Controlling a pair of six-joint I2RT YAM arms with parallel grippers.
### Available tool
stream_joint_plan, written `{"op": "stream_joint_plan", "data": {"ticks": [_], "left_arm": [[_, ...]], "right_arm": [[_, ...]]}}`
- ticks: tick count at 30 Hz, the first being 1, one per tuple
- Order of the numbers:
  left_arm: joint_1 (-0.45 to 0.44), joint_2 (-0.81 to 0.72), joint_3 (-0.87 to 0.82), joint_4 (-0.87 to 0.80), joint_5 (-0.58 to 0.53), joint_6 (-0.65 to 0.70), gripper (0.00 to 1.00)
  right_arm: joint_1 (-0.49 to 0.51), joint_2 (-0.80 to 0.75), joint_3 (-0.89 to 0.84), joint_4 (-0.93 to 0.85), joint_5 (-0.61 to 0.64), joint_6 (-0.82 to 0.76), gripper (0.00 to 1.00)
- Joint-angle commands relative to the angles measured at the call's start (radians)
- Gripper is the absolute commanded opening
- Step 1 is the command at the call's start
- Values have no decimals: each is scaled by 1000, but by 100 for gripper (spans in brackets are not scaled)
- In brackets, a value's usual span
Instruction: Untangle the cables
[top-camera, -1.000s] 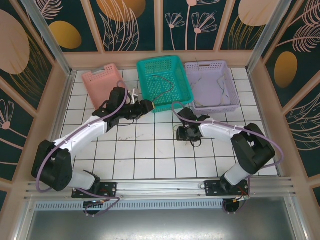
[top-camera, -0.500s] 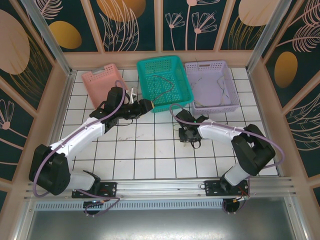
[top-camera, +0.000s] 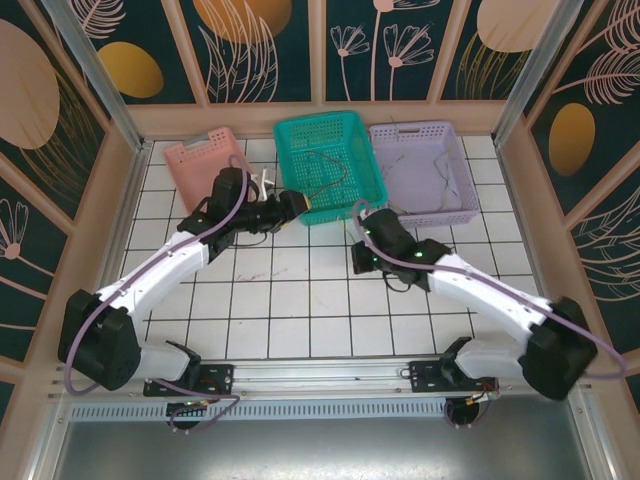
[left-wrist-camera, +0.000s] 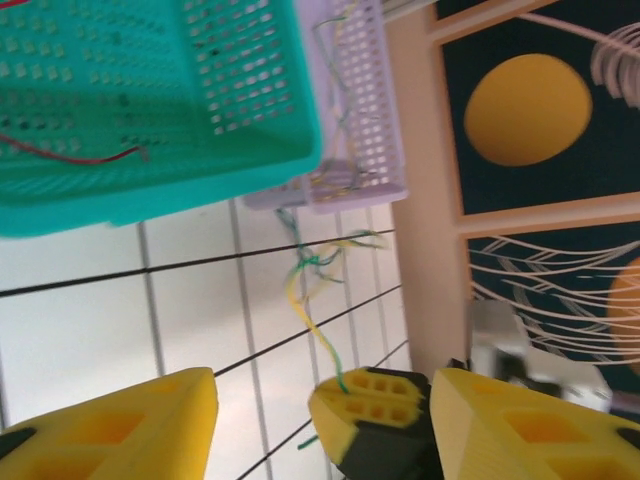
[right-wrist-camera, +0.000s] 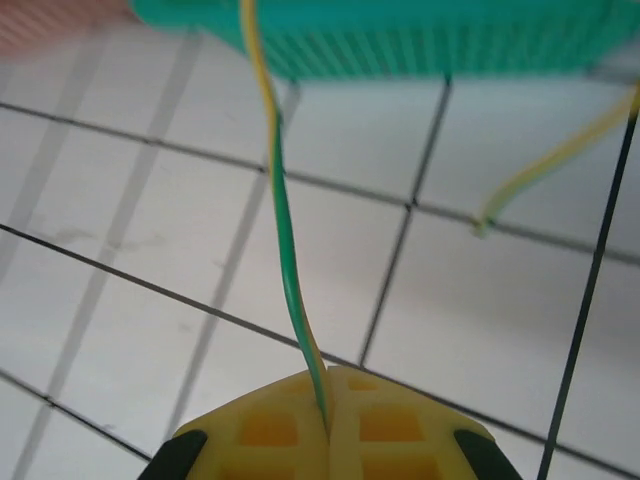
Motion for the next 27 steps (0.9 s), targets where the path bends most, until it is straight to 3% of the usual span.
{"op": "stream_joint_plan", "data": {"ticks": [1, 5, 8, 13, 17, 27], "left_arm": [[3, 25, 107, 73, 63, -46, 63], [4, 78, 189, 149, 116, -143, 64], [2, 106, 224, 136, 150, -144, 62], [2, 155, 288, -122, 171, 45, 57], [2, 185, 349, -286, 109, 201, 59], [2, 254, 397, -361, 60, 347, 56]], "right_arm": [[-25, -9, 58, 17, -89, -162, 0], [-34, -1, 80, 67, -123, -256, 0], [-42, 2, 79, 138, -163, -324, 0], [-58, 35, 117, 166, -222, -379, 0], [-57, 61, 142, 153, -262, -407, 0], [-57, 62, 155, 120, -275, -436, 0]]}}
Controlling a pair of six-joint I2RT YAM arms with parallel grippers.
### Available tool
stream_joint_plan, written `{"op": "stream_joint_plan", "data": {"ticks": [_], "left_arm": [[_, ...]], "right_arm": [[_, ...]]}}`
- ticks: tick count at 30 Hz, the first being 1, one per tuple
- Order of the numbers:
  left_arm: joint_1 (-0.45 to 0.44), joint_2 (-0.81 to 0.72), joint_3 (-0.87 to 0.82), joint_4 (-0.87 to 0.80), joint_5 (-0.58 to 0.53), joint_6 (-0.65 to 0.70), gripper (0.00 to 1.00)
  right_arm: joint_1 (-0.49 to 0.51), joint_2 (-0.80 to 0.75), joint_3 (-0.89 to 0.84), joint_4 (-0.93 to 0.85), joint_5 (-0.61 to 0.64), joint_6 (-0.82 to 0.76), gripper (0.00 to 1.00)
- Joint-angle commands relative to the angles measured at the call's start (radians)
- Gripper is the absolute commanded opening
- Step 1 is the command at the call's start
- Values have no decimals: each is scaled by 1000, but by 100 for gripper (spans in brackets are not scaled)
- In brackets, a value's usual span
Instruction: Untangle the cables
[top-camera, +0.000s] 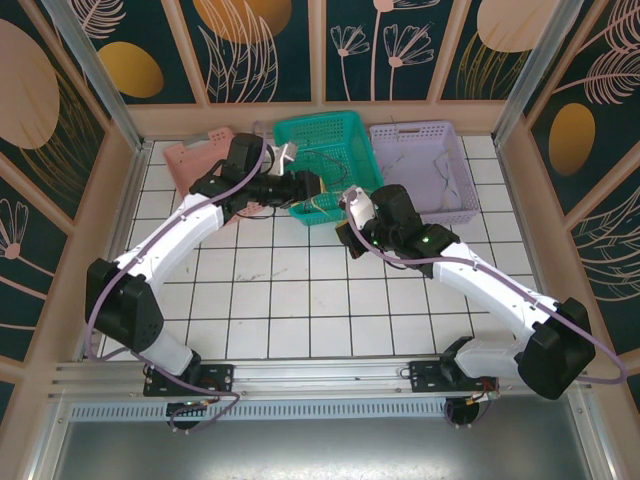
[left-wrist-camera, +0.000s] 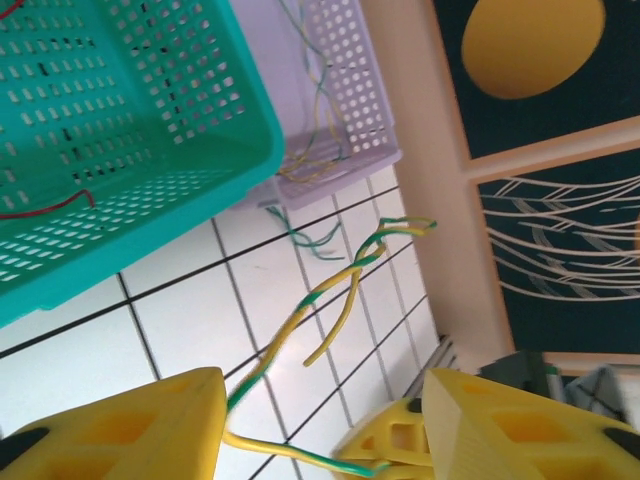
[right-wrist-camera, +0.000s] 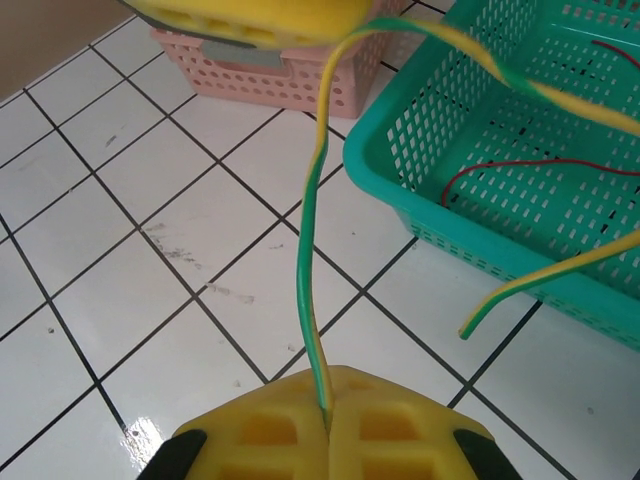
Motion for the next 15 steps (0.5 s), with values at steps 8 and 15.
{"op": "stream_joint_plan", "data": {"ticks": [8, 15], "left_arm": [[2, 75, 121, -164, -69, 213, 54], [2, 73, 77, 13, 3, 86, 15]], "right_arm": [[-5, 2, 53, -20, -51, -43, 0], [-1, 19, 57, -18, -64, -44, 0]]}}
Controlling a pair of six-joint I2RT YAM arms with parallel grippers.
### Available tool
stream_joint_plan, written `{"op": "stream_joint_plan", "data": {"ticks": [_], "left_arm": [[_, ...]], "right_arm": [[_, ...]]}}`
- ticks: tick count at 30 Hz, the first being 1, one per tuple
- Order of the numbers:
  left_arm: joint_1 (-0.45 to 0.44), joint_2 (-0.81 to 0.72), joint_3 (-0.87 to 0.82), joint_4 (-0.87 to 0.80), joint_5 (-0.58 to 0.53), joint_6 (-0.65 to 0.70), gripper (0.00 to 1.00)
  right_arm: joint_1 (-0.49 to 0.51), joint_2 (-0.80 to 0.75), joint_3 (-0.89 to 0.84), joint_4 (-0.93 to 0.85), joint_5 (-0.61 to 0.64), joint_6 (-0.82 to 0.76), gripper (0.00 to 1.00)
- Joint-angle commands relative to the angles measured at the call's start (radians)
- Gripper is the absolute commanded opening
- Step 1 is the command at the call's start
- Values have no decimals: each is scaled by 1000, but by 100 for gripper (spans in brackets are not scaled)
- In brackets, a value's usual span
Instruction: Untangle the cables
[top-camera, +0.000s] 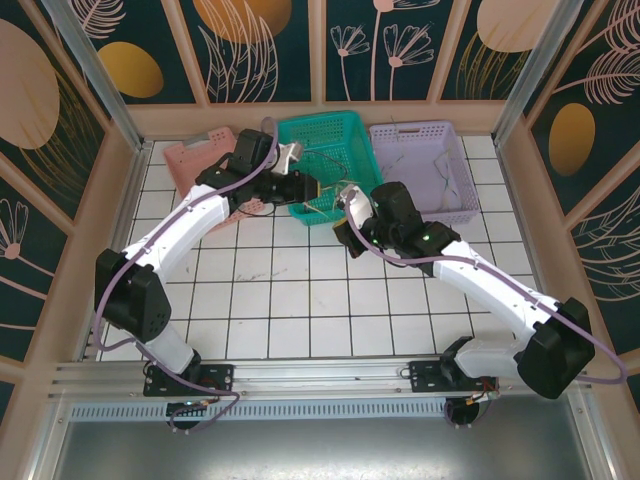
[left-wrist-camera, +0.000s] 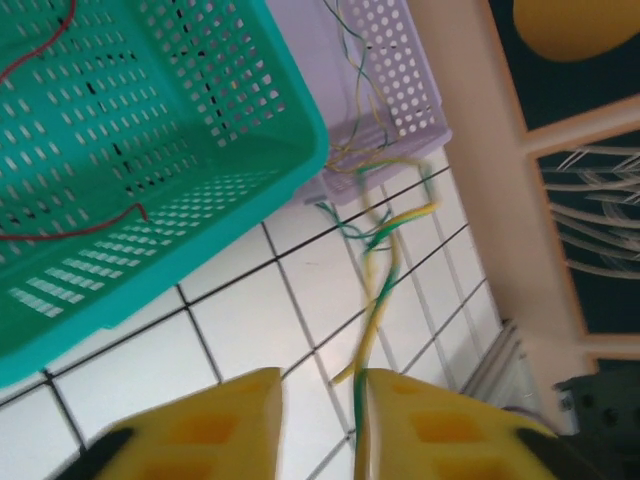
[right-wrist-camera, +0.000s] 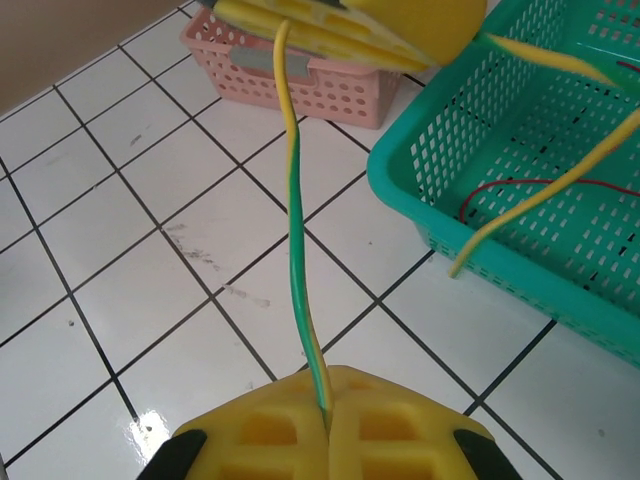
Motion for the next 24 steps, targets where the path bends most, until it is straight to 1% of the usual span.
{"op": "stream_joint_plan", "data": {"ticks": [1, 2, 5, 7, 11, 13, 16, 19, 20, 22, 23, 24], "left_arm": [[3, 5, -16, 133, 33, -75, 5], [3, -2, -22, 160, 16, -104, 0], [20, -51, -85, 325, -37, -260, 0], [33, -91, -153, 488, -71, -398, 0], [50, -119, -251, 790, -127, -630, 0], [60, -129, -311, 982, -169, -753, 0], [77, -121, -355, 1193, -205, -896, 0], [85, -106, -351, 1259, -195, -950, 0], [85, -106, -349, 1260, -182, -946, 0], [86, -112, -343, 1217, -142, -897, 0], [85, -119, -344, 1193, -126, -865, 0], [86, -126, -345, 1161, -103, -823, 0]], "right_arm": [[2, 13, 31, -3, -21, -14, 0], [1, 12, 28, -5, -21, -10, 0], [7, 8, 6, 0, -25, 15, 0], [23, 5, -20, 25, -30, 56, 0], [64, 16, -63, 104, -21, 171, 0], [82, 28, -90, 166, -23, 241, 0], [109, 55, -115, 228, 0, 325, 0], [109, 66, -125, 249, 48, 372, 0], [103, 63, -118, 248, 56, 381, 0], [73, 51, -86, 222, 64, 409, 0], [50, 43, -65, 201, 65, 429, 2], [17, 31, -37, 177, 61, 461, 10]]}}
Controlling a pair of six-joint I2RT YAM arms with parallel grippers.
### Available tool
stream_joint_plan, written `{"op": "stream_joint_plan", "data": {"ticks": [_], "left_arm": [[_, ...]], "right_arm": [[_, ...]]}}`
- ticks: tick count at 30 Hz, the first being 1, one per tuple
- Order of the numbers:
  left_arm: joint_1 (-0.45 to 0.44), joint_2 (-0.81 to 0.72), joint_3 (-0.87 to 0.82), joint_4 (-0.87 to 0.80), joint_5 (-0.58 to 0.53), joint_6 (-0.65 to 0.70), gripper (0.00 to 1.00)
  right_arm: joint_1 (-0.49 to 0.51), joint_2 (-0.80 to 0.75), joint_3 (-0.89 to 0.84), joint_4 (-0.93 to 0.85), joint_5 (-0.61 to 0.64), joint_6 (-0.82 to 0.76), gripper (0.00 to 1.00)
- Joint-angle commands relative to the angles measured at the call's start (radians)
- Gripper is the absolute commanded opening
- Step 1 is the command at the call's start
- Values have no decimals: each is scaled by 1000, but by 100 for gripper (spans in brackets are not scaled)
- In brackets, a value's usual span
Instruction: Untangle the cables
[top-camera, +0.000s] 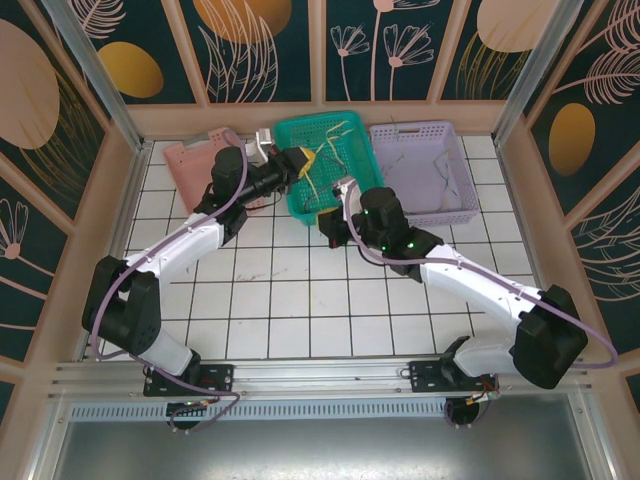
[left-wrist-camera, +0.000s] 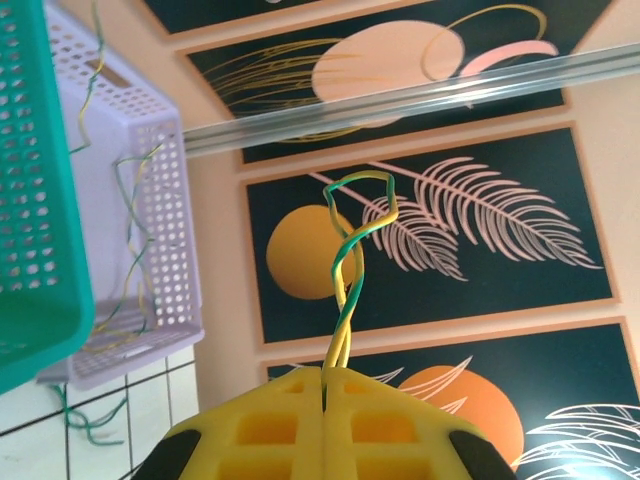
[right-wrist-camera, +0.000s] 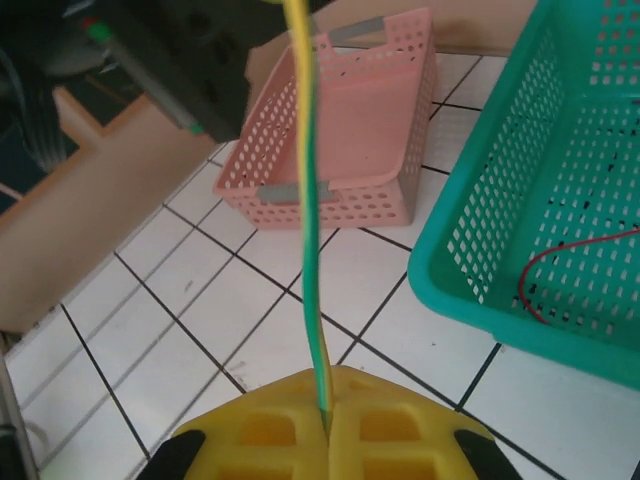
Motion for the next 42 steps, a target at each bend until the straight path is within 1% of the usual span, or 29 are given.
{"op": "stream_joint_plan", "data": {"ticks": [1, 2, 4, 5, 6, 7, 9, 11, 12, 14, 15, 16, 18, 20, 22, 25, 30, 34, 37, 40, 42], "left_arm": [[43, -40, 32, 114, -12, 60, 0], [43, -46, 27, 89, 0, 97, 0], [43, -49, 18, 41, 34, 170, 0], [43, -49, 17, 29, 47, 200, 0], [43, -49, 14, 9, 49, 231, 0], [43, -51, 9, -3, 43, 256, 0], [43, -55, -1, -17, 23, 302, 0], [43, -54, -13, 5, 18, 323, 0], [40, -54, -16, 15, 17, 334, 0], [34, -55, -23, 16, 11, 371, 0], [31, -58, -25, 10, 6, 395, 0], [29, -59, -30, 8, 3, 414, 0], [26, -62, -41, 22, 8, 435, 0], [20, -67, -56, 40, 7, 454, 0], [11, -75, -73, 58, -1, 472, 0], [-3, -87, -101, 79, -18, 497, 0], [-8, -104, -145, 109, -33, 505, 0], [-9, -115, -157, 123, -28, 504, 0], [-12, -121, -163, 125, -21, 503, 0], [-12, -132, -170, 107, -36, 514, 0], [-12, -131, -165, 92, -36, 521, 0]], "right_arm": [[-79, -38, 47, -169, -23, 130, 19], [-116, -56, 66, -175, -31, 172, 27], [-195, -95, 105, -159, -86, 274, 41], [-198, -104, 130, -162, -92, 319, 45], [-231, -108, 162, -174, -94, 359, 48], [-240, -107, 191, -190, -95, 415, 50], [-246, -102, 223, -198, -93, 519, 50], [-252, -96, 228, -204, -60, 700, 50], [-263, -85, 219, -177, -70, 827, 49], [-263, -64, 192, -53, -94, 1072, 46], [-253, -51, 179, 17, -85, 1183, 44], [-237, -37, 178, 61, -64, 1265, 43], [-214, -19, 183, 82, -2, 1391, 42], [-209, -1, 158, 155, 40, 1541, 42], [-174, 25, 109, 294, 74, 1726, 42], [-141, 68, 88, 397, 117, 1921, 42], [-113, 104, 92, 421, 130, 2059, 40], [-108, 100, 66, 400, 162, 2110, 39], [-106, 112, 39, 466, 185, 2157, 39], [-92, 108, 39, 474, 189, 2160, 39], [-99, 96, 34, 455, 180, 2122, 39]]}}
